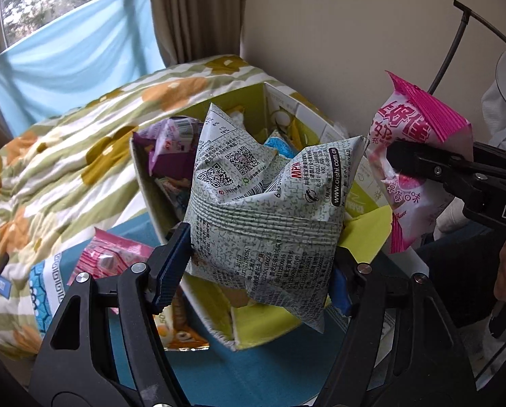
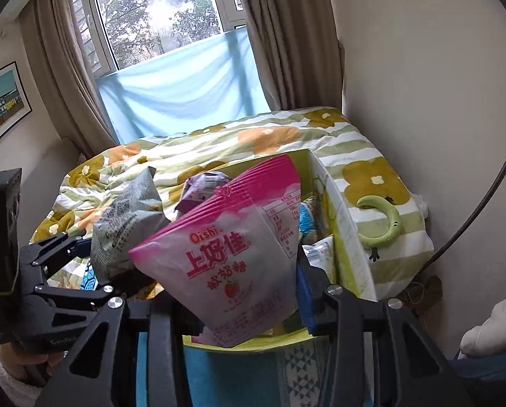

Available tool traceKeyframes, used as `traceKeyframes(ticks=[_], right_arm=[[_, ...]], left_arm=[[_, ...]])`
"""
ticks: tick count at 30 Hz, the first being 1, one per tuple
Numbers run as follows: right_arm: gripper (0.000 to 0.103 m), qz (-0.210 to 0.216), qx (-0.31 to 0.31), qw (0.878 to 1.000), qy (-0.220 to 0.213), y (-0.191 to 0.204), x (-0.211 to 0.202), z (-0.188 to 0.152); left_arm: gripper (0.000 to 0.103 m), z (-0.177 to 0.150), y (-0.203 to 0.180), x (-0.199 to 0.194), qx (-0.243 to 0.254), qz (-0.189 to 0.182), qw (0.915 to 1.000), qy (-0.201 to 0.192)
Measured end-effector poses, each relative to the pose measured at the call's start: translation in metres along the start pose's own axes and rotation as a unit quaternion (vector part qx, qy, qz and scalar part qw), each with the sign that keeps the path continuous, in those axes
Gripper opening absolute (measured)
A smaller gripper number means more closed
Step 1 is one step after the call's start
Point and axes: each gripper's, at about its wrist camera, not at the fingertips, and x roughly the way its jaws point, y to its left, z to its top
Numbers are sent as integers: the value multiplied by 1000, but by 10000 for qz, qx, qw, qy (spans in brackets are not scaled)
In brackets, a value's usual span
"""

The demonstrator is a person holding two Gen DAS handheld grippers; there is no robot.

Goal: Organize snacks
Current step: 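Drop the white printed bag into the box while right drops the Oishi bag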

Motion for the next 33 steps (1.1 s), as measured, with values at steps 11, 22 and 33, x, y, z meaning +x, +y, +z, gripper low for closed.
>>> traceKeyframes(ticks=[11, 22, 33], right_arm=[[38, 469, 41, 9979, 435, -61, 33, 0], [38, 748, -191, 9937, 815, -63, 56, 3], [92, 732, -229, 9951, 617, -52, 57, -6]], left_arm=[[102, -21, -8, 3, -589, 847, 9946, 83], [102, -49, 28, -29, -1113, 1094, 9873, 311], [102, -84, 52, -38, -1800, 1061, 9774, 322]])
